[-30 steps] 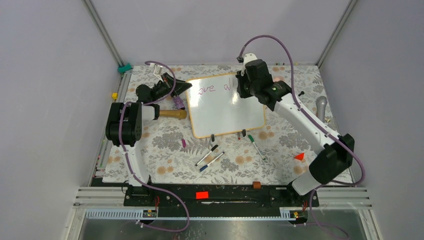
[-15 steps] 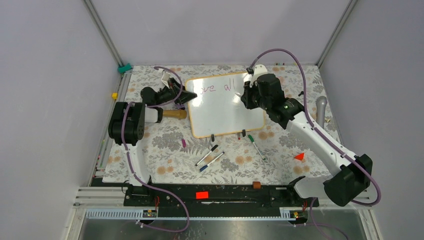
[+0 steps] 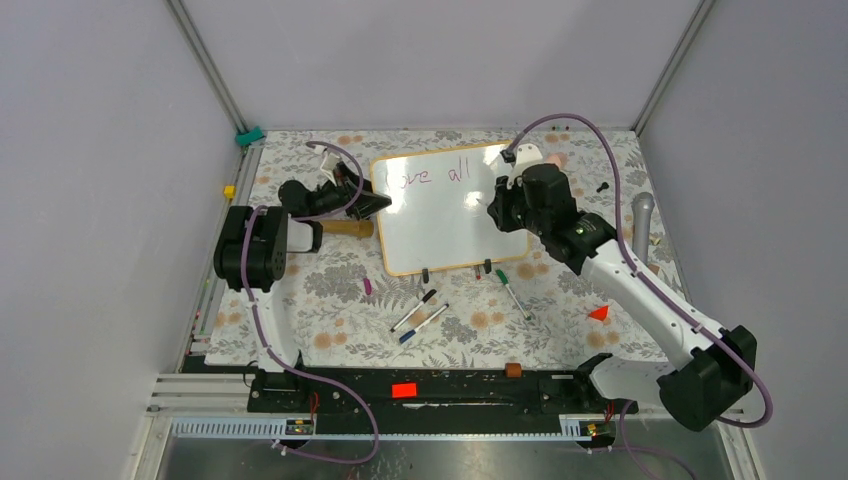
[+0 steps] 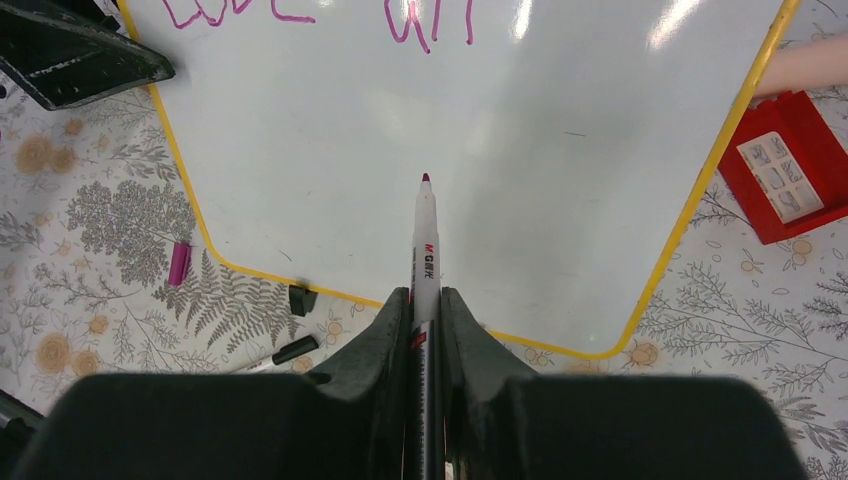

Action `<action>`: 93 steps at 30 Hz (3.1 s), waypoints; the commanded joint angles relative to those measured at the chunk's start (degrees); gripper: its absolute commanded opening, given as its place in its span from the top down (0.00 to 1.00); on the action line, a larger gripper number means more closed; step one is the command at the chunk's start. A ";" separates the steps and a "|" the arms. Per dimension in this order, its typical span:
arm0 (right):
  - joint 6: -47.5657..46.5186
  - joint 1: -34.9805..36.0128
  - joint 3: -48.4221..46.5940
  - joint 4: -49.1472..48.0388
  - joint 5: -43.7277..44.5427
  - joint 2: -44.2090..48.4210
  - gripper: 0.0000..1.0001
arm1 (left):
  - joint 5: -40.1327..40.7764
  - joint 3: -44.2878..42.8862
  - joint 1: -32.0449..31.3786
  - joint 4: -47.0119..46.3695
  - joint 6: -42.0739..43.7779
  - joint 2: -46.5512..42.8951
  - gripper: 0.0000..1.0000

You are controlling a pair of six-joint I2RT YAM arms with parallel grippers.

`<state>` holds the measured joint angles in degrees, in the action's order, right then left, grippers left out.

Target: Write a sentence on the whiteboard

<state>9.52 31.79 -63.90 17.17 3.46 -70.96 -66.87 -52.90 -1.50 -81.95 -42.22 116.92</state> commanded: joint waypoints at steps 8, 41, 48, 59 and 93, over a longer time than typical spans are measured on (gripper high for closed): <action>1.36 0.46 5.79 -4.81 1.56 6.53 1.00 | 0.15 7.65 0.70 -2.77 7.59 -7.83 0.35; 4.72 0.72 1.24 0.36 6.84 8.50 1.00 | 17.23 19.11 9.51 -2.86 -8.14 -24.13 0.03; 6.67 0.72 -0.70 -0.40 6.64 6.90 1.00 | 25.43 26.42 11.87 -2.77 -3.79 -27.55 0.28; 4.37 0.73 -1.07 -4.10 1.67 5.45 1.00 | 32.47 33.01 11.99 5.74 10.98 -36.86 0.42; 4.69 1.04 10.05 -12.11 -1.40 14.17 1.00 | 57.41 42.18 5.54 31.12 37.94 -54.05 0.01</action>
<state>14.17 32.27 -54.02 8.78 3.31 -57.21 -8.34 -9.72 3.75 -38.59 -3.01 60.16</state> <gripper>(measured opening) 0.174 0.985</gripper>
